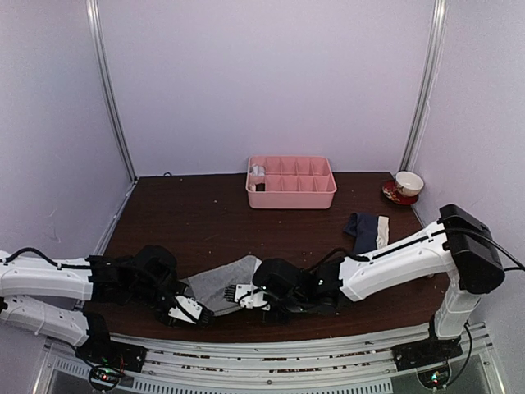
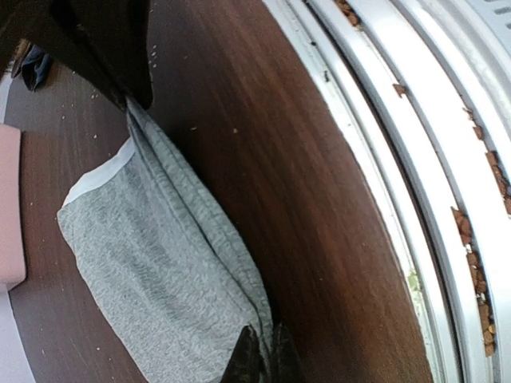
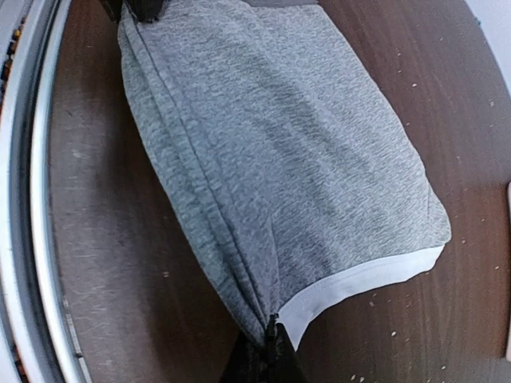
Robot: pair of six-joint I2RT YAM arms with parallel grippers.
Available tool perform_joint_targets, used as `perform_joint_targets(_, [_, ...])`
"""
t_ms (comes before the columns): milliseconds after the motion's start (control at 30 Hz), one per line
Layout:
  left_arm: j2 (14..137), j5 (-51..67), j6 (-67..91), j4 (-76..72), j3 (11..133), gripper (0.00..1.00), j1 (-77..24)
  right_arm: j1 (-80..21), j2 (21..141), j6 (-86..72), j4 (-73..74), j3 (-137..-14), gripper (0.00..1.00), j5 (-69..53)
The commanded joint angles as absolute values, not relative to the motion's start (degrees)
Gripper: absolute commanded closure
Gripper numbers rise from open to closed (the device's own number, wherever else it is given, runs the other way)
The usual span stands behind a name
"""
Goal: Roll the underwear
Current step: Pass from the left arm to the right, then adjust the underwear at the center of the board.
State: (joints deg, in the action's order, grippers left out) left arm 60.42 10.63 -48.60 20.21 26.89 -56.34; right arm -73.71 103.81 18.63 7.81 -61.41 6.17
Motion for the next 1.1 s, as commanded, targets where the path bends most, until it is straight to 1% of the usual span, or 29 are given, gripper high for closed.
perform_joint_targets(0, [56.6,16.1,-53.9,25.6,25.7,0.93,-56.2,-75.5,106.1,6.8,28.1,-69.6,1.00,0.3])
perform_joint_targets(133, [52.8,18.0,-55.9,28.2,24.9,0.82,-56.1,-76.1,108.7,6.0,35.0,-74.7,1.00,-3.2])
perform_joint_targets(267, [48.1,19.4,-57.3,31.2,24.9,0.76,-56.1,-76.0,109.5,7.3,40.2,-79.3,1.00,-6.5])
perform_joint_targets(333, [45.6,19.8,-57.8,32.3,24.9,0.76,-56.2,-75.7,109.5,8.0,41.7,-81.4,1.00,-6.2])
perform_joint_targets(433, [43.4,18.9,-57.5,31.6,24.4,0.73,-56.1,-74.8,110.1,8.7,43.7,-84.9,1.00,-6.1])
perform_joint_targets(533, [44.3,16.1,-55.2,28.7,24.0,0.79,-56.1,-73.6,111.7,9.4,45.1,-88.1,1.00,-6.2])
perform_joint_targets(600, [46.2,14.9,-54.6,28.0,24.2,0.78,-56.1,-72.8,113.2,10.1,46.7,-90.5,1.00,-6.6])
perform_joint_targets(733, [48.8,13.0,-52.2,22.9,23.0,0.64,-56.1,-71.6,115.0,10.5,47.9,-92.3,1.00,-8.2])
perform_joint_targets(800, [49.4,11.7,-51.4,19.3,21.4,0.55,-56.1,-70.7,115.3,10.0,47.7,-92.6,1.00,-8.5])
perform_joint_targets(867, [50.0,12.6,-50.7,18.4,21.3,0.48,-56.2,-69.6,115.3,9.0,47.2,-92.5,1.00,-9.3])
perform_joint_targets(967, [49.8,15.5,-49.4,18.3,21.9,0.34,-56.2,-67.8,114.4,7.3,44.7,-90.2,1.00,-10.2])
perform_joint_targets(1067, [48.8,16.9,-48.7,18.2,21.4,0.25,-57.0,-66.0,114.1,5.8,42.9,-88.1,1.00,-10.5])
